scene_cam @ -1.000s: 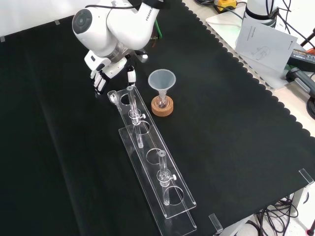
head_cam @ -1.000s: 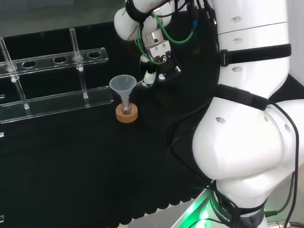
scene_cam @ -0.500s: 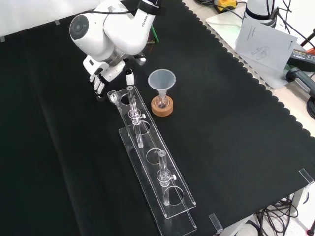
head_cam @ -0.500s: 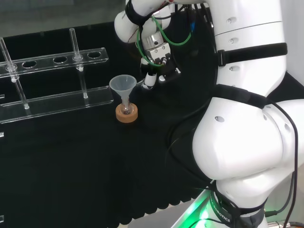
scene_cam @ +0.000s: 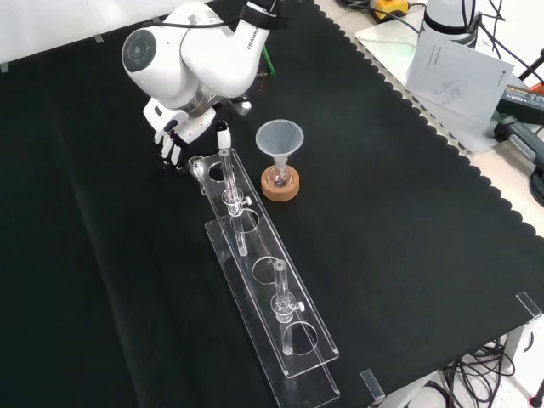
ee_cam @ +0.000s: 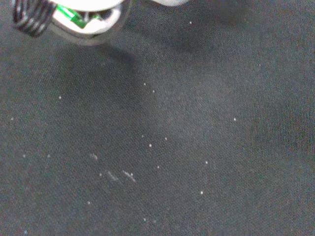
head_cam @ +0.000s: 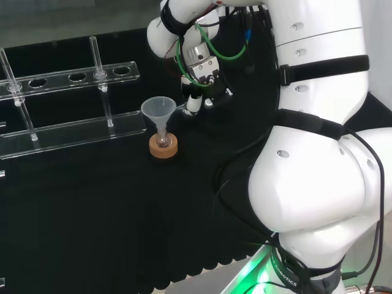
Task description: Pick up the weighing funnel.
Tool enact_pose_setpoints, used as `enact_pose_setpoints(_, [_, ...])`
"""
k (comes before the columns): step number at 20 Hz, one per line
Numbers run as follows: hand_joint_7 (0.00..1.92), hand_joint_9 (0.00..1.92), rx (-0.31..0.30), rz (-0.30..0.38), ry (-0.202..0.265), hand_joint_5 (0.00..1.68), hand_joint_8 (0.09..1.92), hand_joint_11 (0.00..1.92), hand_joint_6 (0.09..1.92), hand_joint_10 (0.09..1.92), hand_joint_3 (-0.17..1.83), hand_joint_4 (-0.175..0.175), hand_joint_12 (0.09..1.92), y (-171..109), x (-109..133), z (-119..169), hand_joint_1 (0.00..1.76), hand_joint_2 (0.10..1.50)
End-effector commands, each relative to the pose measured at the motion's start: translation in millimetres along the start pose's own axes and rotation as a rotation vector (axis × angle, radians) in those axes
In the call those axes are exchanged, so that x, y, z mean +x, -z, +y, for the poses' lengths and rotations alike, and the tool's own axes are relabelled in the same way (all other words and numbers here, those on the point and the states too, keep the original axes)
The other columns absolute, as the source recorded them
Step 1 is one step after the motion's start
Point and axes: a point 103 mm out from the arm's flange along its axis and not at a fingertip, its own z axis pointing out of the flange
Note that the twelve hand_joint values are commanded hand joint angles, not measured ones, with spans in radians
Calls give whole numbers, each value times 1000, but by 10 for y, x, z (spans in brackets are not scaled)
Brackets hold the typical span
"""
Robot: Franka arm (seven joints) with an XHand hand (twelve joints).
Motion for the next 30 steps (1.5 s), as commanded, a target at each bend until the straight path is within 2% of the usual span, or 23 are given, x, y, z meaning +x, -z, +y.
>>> enact_pose_setpoints(1, [523, 791, -6, -2, -1, 776, 652, 527, 651, 491, 548, 35, 1289, -8, 3, 13, 941, 614])
enact_pose_setpoints(3, [527, 794, -3, -1, -4, 782, 652, 530, 656, 490, 551, 36, 1287, -9, 14, 27, 943, 616])
enact_pose_setpoints(6, [531, 797, -6, 26, 4, 784, 652, 534, 662, 490, 555, 36, 1284, -39, -116, 16, 945, 616])
enact_pose_setpoints(14, [534, 801, -1, 22, 3, 764, 649, 537, 677, 486, 572, 30, 1277, -47, -118, 25, 944, 611])
enact_pose_setpoints(17, [533, 801, -4, 11, 2, 750, 649, 535, 677, 484, 575, 25, 1276, -27, -36, 35, 940, 608])
enact_pose_setpoints(20, [533, 798, -15, 12, 0, 732, 650, 532, 677, 483, 577, 18, 1275, -38, -67, 41, 937, 604])
enact_pose_setpoints(24, [523, 788, -36, -14, -20, 678, 653, 524, 697, 480, 590, 5, 1278, 6, 91, 37, 931, 588])
enact_pose_setpoints(30, [494, 771, -41, -34, -46, 609, 660, 510, 712, 485, 603, -7, 1284, 63, 164, 20, 925, 573])
